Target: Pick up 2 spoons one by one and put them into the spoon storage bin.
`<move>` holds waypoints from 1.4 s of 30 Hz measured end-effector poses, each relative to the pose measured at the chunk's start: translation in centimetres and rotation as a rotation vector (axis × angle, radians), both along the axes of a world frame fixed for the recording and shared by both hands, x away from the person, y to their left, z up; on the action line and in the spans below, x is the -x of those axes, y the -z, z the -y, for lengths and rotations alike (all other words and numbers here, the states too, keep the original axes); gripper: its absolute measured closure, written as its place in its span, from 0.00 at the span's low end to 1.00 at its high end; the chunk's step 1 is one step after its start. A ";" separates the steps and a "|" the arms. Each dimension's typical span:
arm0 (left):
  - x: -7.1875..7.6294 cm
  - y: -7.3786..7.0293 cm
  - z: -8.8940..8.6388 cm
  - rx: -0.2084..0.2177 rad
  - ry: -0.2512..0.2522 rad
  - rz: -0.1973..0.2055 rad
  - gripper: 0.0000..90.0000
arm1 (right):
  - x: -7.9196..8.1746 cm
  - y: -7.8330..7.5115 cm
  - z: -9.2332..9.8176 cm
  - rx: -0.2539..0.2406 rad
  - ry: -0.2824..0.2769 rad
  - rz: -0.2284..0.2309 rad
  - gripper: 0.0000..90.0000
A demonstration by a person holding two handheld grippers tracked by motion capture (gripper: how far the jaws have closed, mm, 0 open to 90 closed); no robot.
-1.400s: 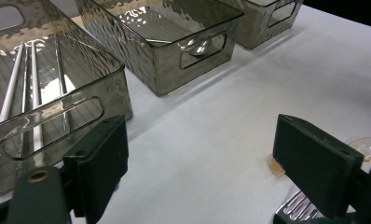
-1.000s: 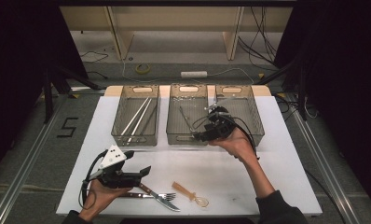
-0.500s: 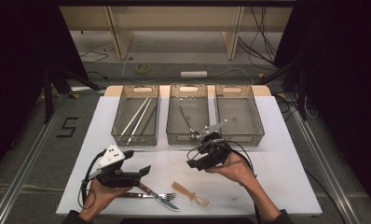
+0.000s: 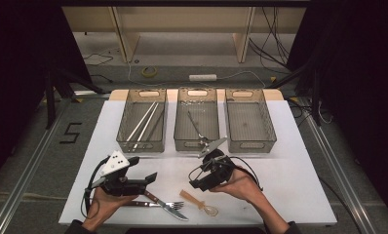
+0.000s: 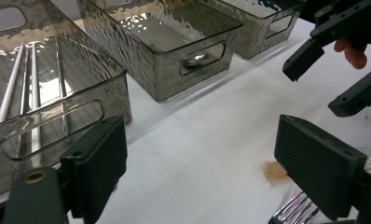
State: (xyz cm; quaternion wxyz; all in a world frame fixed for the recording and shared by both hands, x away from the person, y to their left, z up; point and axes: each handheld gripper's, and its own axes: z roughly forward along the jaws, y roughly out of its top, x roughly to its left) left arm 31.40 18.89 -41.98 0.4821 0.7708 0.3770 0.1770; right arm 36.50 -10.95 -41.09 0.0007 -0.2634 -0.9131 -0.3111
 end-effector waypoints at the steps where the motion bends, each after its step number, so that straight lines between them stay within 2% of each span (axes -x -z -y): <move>1: 0.0 0.0 0.0 0.000 0.000 0.000 0.18 | 0.1 0.1 -0.1 0.000 -0.004 0.000 0.35; 12: 0.0 0.0 0.0 0.005 -0.004 -0.002 0.18 | 0.7 0.7 -0.9 0.030 -0.029 -0.001 0.35; 16: 0.0 0.0 0.0 0.005 -0.005 -0.003 0.18 | 1.0 1.2 -1.3 0.069 -0.039 0.008 0.36; 18: 0.1 0.0 0.0 0.004 -0.004 -0.003 0.18 | 1.1 1.6 -1.6 0.098 -0.044 0.017 0.38; 22: 0.0 0.0 -0.1 0.005 -0.006 -0.003 0.18 | 1.3 2.2 -1.9 0.115 -0.050 -0.004 0.42; 28: 0.1 0.0 0.0 0.005 -0.007 -0.003 0.18 | 1.5 3.2 -2.4 0.148 -0.075 -0.009 0.50; 42: 0.1 0.0 -0.1 0.004 -0.006 -0.002 0.18 | 1.9 4.7 -3.1 0.190 -0.121 -0.049 0.66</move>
